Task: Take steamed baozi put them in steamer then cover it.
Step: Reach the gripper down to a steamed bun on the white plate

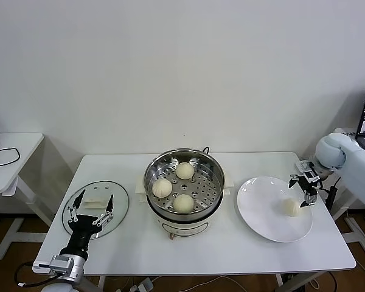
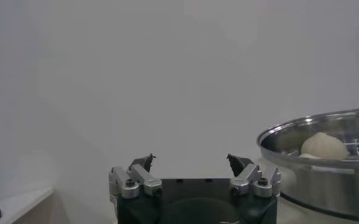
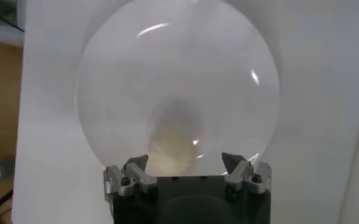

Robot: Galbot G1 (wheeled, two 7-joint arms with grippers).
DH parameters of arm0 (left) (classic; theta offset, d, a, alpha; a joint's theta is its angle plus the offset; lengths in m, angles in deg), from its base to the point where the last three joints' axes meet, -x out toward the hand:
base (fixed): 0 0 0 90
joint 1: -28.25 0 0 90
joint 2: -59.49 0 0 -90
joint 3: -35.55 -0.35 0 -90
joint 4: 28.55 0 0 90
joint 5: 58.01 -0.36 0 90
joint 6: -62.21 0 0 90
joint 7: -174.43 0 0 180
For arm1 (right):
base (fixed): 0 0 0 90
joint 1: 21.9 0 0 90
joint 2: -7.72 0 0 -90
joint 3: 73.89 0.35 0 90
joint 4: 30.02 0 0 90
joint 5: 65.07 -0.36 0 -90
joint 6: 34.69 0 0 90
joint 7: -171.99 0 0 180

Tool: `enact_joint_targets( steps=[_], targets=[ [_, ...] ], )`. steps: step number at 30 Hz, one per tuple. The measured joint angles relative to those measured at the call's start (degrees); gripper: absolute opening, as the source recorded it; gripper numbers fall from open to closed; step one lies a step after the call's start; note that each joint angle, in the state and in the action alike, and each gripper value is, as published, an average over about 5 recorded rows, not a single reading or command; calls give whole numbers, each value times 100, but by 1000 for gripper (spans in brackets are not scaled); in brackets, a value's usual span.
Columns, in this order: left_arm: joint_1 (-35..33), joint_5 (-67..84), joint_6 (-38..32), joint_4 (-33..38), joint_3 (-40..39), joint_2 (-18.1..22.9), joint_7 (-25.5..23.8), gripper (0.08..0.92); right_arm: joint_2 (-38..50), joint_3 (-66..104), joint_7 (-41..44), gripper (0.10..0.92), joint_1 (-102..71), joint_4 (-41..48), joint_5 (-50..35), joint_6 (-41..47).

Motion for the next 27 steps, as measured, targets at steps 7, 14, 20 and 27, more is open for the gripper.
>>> enact_joint_targets(
  steps=[7, 14, 20, 27],
  targets=[
    [8, -44, -19, -37, -30, 15, 5, 823, -134, 350, -155, 823, -384, 249, 280, -43],
    [2, -60, -28, -50, -22, 16, 5, 823, -275, 570, -299, 823, -637, 428, 460, -66],
    [7, -66, -31, -52, -34, 18, 6, 823, -381, 700, -402, 823, -792, 526, 573, -88],
    [14, -74, -32, -68, -51, 17, 8, 823, -456, 782, -474, 823, -873, 578, 674, -102]
  ],
)
